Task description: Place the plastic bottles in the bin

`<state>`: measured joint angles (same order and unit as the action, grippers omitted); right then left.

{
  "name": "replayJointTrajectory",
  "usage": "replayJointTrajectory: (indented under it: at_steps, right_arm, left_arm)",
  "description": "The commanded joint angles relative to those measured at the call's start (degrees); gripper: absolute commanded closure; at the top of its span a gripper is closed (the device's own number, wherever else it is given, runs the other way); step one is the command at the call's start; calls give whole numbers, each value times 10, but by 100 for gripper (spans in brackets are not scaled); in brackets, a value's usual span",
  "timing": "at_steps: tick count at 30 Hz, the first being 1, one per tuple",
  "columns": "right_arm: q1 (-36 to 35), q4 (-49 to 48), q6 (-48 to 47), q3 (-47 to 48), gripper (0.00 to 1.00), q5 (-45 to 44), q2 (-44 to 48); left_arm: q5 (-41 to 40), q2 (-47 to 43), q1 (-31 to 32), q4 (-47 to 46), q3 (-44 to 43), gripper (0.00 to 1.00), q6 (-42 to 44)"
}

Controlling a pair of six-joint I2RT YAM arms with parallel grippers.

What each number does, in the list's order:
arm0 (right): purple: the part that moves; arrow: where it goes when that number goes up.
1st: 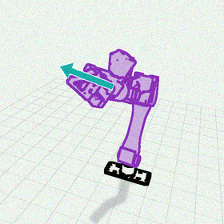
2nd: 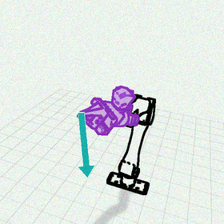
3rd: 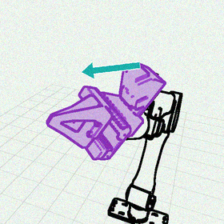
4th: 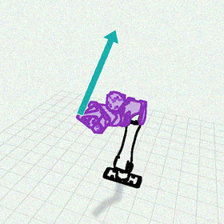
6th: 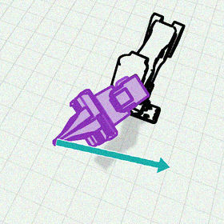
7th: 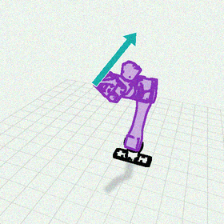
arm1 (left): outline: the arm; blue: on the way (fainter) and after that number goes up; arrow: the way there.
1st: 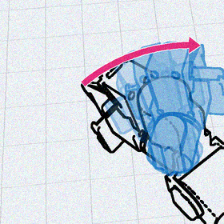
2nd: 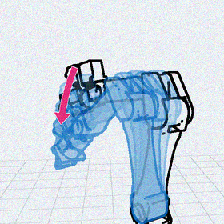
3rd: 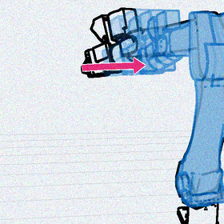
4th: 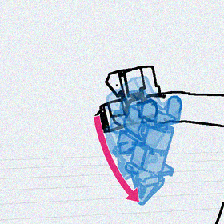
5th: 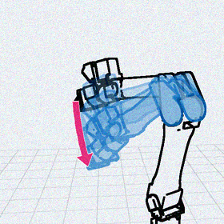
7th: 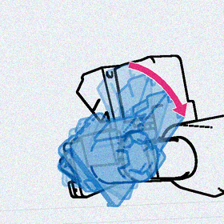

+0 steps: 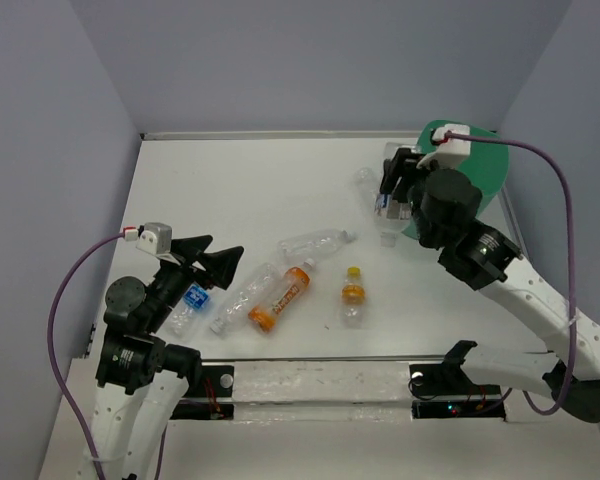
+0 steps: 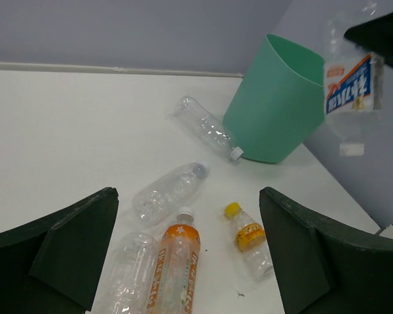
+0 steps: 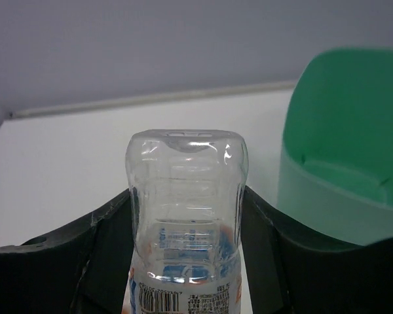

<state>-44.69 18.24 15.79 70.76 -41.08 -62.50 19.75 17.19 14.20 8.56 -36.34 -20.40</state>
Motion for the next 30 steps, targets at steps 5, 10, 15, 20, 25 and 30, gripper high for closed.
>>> replayJointTrajectory:
  at_steps: [5,10,15,20,25,30]
  right_arm:
    - [172,-283,-298,139,60,-104,-80]
    - [272,-377,-358,154,59,-100,-152]
    - [291,-400,-356,134,57,-66,-180]
    - [297,-492,-407,55,42,-66,-207]
    - [303,-530,-438,15,10,-72,-209]
    - [298,-344,-327,84,2,7,-170]
  left_arm:
    - [13,-1,4,-28,3,1,5]
    - [-1,-11,14,-22,1,1,6]
    - [-7,-17,21,-22,1,1,6]
    - [-12,-19,30,-19,0,1,7]
    - [-11,-16,43,-19,0,1,7]
    - [-14,-21,44,-20,0,1,7]
